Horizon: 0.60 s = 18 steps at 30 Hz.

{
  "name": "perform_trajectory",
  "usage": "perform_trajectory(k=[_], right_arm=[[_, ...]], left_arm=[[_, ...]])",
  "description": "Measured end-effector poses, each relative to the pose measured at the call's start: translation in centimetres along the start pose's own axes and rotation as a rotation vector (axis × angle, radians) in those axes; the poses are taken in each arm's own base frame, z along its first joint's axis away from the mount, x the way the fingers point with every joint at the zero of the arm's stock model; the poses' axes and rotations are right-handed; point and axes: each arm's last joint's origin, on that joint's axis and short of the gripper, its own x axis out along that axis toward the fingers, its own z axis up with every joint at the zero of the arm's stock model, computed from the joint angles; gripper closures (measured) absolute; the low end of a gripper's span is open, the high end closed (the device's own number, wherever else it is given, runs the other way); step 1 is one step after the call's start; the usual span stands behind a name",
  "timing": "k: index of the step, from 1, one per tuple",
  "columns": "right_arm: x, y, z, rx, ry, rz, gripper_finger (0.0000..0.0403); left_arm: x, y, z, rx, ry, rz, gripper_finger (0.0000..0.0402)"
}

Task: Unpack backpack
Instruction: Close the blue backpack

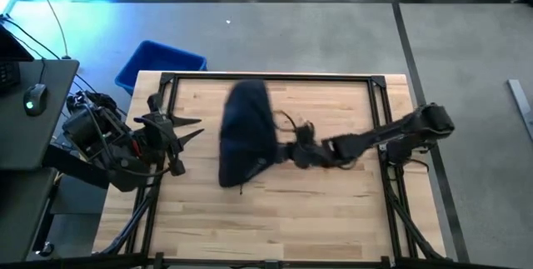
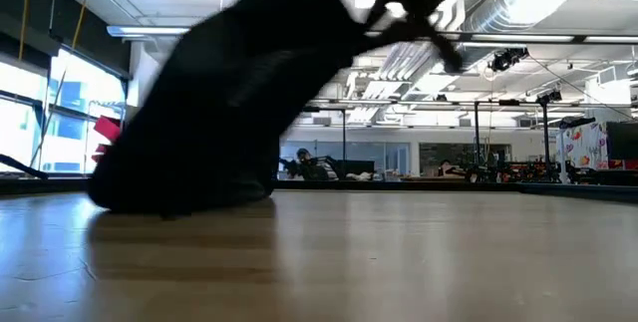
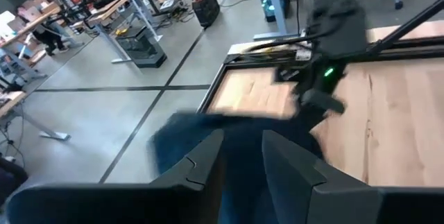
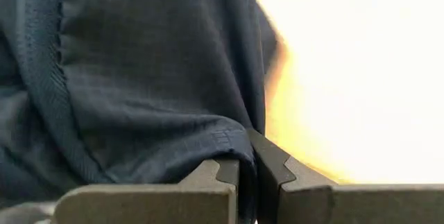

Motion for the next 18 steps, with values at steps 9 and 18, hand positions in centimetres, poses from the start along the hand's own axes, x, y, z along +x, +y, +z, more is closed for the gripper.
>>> perform_trajectory(k=[9,18], right_arm=[[-4.1,-4.1,-5.1,-0.195,0.435,-0.3,0.0402],[-5.3,-5.4,-5.4,-0.419,0.82,-0.38,0.0308]], left_arm=[[0.8,0.5,0.1,0.027,0.014,0.042,0.0323],[3.2,1.5,0.6,-0.063,0.082,0.075,0.0323]])
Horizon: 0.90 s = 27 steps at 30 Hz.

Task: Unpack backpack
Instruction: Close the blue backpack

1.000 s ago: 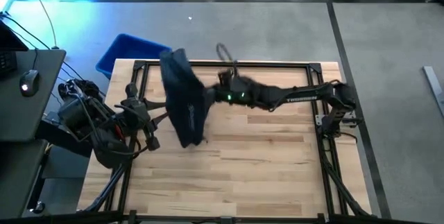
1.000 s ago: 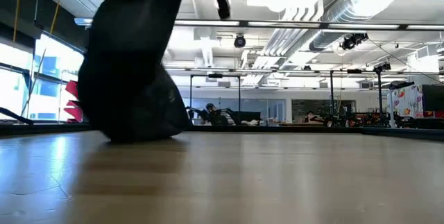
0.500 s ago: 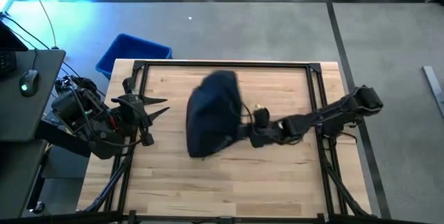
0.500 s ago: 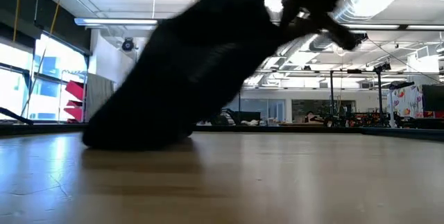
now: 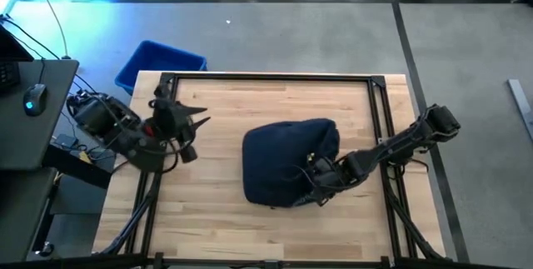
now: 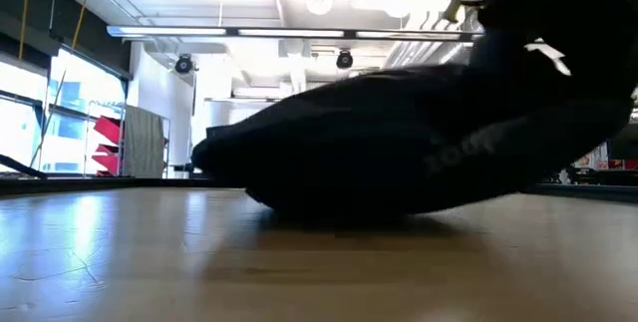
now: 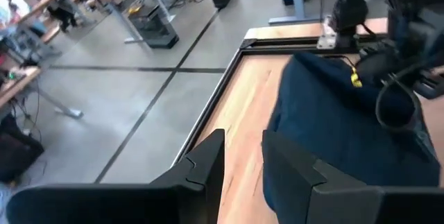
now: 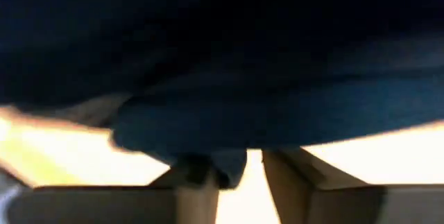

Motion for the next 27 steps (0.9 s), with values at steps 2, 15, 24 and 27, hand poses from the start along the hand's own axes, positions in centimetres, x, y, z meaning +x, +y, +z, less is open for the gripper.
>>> perform_trajectory(k=[2,15,24,27], right_arm=[[-0.1,0.3,0.5,-0.105,0.077,0.075,0.027],[-5.1,-2.6,1.0,-0.594,0.256,0.366,0.0137],[-7.5,-9.0,2.6,-0.373,-0.25,0.176,0.017],[-4.0,-11.1,3.4,-0.283,-0.26,0.088,0.0185]], left_arm=[[0.9,0.0,0.4,-0.042,0.014,0.001,0.0323],[12.0,-6.4,2.0,-0.07,0.232,-0.229,0.0323],[23.4,-13.1,-2.7,0.02,0.604,-0.399,0.0323],[27.2,-15.1,-5.2,0.046,0.717,-0.417,0.0323]])
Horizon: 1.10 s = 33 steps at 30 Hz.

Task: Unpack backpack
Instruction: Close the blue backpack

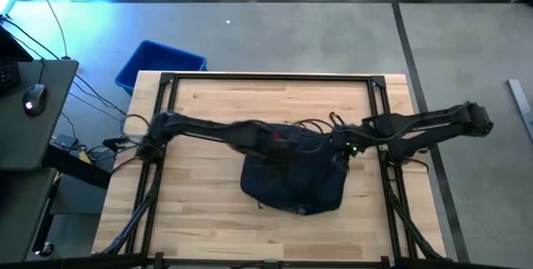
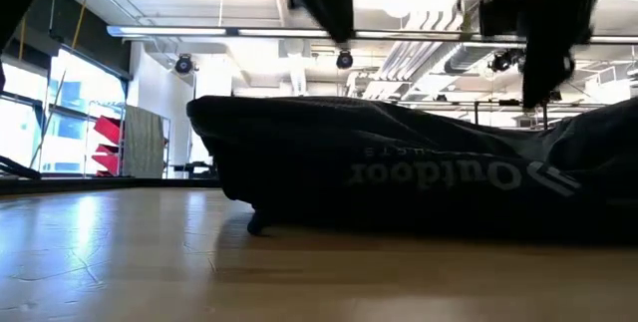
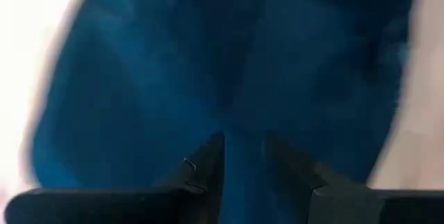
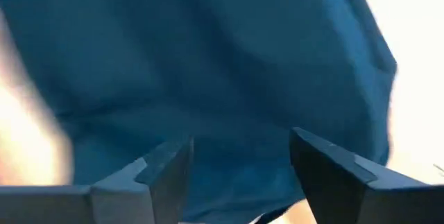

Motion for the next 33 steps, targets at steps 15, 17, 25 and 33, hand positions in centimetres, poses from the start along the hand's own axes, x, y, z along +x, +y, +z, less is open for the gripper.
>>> perform_trajectory(k=[15,17,25,33], right_arm=[[5.7,2.7,-4.0,0.26,-0.058,0.286,0.0292],[5.9,3.1,-3.7,0.322,-0.121,0.253,0.0299],[4.9,2.8,0.2,0.479,-0.369,0.146,0.0319],[2.1,2.9,4.5,0.321,-0.45,0.172,0.032]], left_arm=[[8.8,11.6,2.3,0.111,0.144,0.458,0.0323],[7.7,14.3,2.2,0.078,0.149,0.442,0.0323],[1.5,18.8,1.1,-0.062,0.088,0.286,0.0323],[-4.5,16.6,-1.2,-0.071,0.102,0.156,0.0323]])
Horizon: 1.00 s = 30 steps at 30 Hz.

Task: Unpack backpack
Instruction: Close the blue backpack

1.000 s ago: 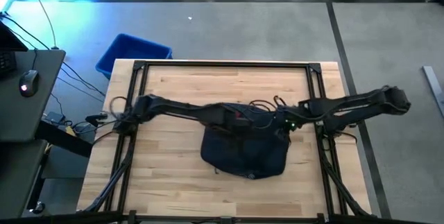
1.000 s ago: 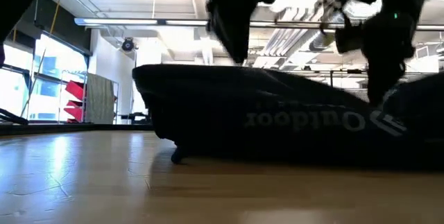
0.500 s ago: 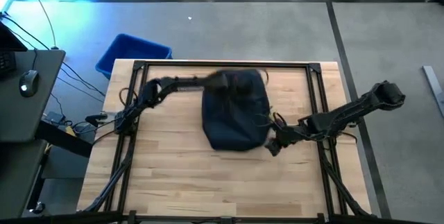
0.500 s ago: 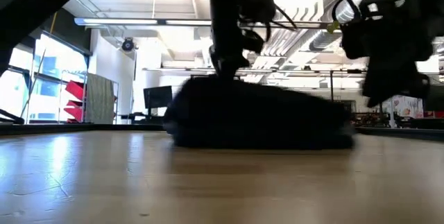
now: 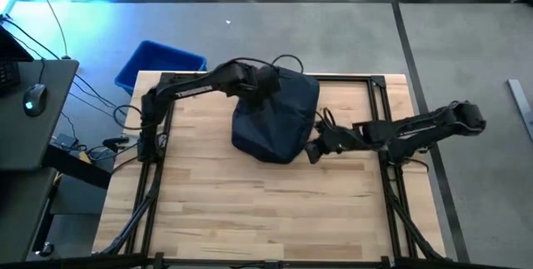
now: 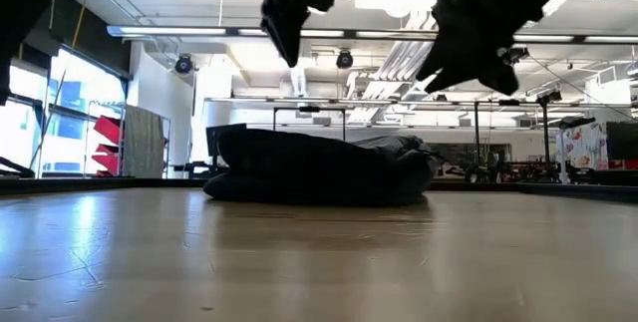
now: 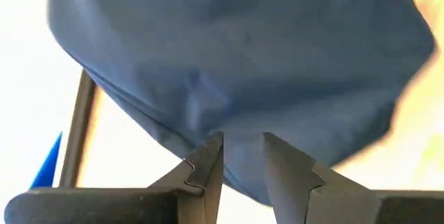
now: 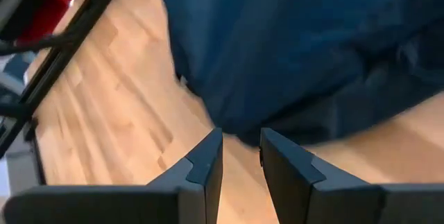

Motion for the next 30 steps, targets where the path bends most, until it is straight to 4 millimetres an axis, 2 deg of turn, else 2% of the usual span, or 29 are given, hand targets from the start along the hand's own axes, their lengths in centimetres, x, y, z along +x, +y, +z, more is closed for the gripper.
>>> perform_trajectory(k=[4,10,13,17,21,24,27,30], right_arm=[[2.0,-1.5,1.4,0.067,0.037,-0.051,0.032],[6.5,-5.4,2.7,0.127,0.107,-0.193,0.032],[7.4,-7.3,3.8,0.184,0.103,-0.239,0.032],[7.5,-9.4,5.9,0.203,0.082,-0.299,0.032],[6.9,-11.2,7.9,0.192,0.052,-0.328,0.032],[6.5,-11.6,9.3,0.162,0.053,-0.301,0.032],[6.2,-10.9,10.1,0.093,0.091,-0.253,0.032],[5.6,-9.3,10.6,0.034,0.125,-0.228,0.032]], left_arm=[[0.7,-1.2,-1.3,0.007,0.047,-0.071,0.0334],[7.3,-4.2,-3.6,0.004,0.203,-0.137,0.0368],[10.1,-6.0,-4.8,-0.002,0.199,-0.176,0.0381],[12.9,-7.8,-5.7,-0.031,0.134,-0.189,0.0394],[13.5,-8.3,-5.5,-0.114,0.071,-0.2,0.0401],[13.3,-8.4,-5.2,-0.136,0.051,-0.204,0.0401],[12.4,-8.3,-4.7,-0.141,0.027,-0.219,0.0401],[10.7,-8.0,-4.0,-0.166,-0.028,-0.245,0.0401]])
